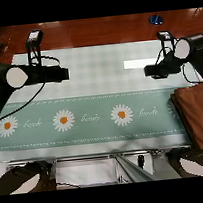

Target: Fold the shirts.

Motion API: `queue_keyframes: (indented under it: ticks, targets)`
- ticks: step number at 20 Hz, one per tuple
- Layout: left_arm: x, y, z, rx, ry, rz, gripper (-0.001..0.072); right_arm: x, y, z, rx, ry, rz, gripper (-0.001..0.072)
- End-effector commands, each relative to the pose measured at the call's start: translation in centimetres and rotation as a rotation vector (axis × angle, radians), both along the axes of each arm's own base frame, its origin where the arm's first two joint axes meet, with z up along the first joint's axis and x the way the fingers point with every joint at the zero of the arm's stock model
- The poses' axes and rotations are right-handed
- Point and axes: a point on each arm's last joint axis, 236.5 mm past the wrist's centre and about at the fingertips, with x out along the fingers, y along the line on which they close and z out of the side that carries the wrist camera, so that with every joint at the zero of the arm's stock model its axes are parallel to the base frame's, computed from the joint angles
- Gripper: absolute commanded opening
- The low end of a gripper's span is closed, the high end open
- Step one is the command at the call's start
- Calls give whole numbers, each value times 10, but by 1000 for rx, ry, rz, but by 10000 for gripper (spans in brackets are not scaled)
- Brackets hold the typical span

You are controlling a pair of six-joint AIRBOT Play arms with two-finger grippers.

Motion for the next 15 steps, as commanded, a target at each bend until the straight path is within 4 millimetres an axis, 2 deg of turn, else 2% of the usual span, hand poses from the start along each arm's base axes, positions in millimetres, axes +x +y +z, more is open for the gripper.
queue_keyframes:
  ticks: [1, 15]
  targets:
    - [0, 7, -12, 34, 37, 18, 20, -5, -8, -12, -15, 42, -40, 16]
    - [6, 5, -7, 23, 6, 20, 20, -4, -8, -12, -14, 37, -40, 17]
